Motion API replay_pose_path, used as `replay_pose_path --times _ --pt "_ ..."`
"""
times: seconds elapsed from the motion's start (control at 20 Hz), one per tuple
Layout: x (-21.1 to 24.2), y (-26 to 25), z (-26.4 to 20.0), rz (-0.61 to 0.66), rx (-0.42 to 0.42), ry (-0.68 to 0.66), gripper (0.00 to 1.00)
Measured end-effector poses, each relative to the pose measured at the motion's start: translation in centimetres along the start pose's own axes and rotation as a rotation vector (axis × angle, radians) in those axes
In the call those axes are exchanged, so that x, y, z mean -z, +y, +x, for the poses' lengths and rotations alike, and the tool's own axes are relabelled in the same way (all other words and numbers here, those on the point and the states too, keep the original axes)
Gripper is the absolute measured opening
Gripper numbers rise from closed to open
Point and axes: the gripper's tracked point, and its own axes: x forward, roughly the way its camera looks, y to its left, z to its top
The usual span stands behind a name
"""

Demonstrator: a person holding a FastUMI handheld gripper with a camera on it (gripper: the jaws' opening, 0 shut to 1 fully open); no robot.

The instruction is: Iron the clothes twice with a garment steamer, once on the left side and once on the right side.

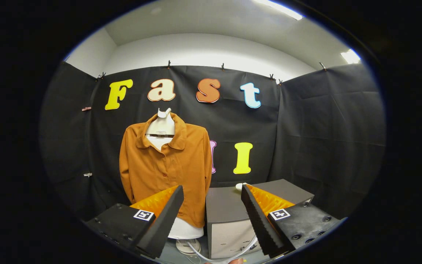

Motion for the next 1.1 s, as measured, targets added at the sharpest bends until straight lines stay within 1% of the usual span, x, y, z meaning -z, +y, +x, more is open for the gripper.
replay_pose_path --times 0.3,0.4,0.5,0.7,0.85,0.95,1.1 --pt "0.4 -0.3 0.4 0.000 0.001 0.022 0.98" --pt "0.8 -0.9 1.3 0.016 -0.007 0.042 0.98" --pt "1.3 -3.0 3.5 0.039 -0.013 0.076 0.98" --pt "3.7 -6.4 6.6 0.012 -0.002 0.183 0.99" --pt "5.7 -9.4 9.0 0.015 0.007 0.267 0.99" --pt "7.6 -11.7 10.8 0.009 0.023 0.345 0.99" --pt "11.0 -13.8 13.4 0.015 0.019 0.458 0.99"
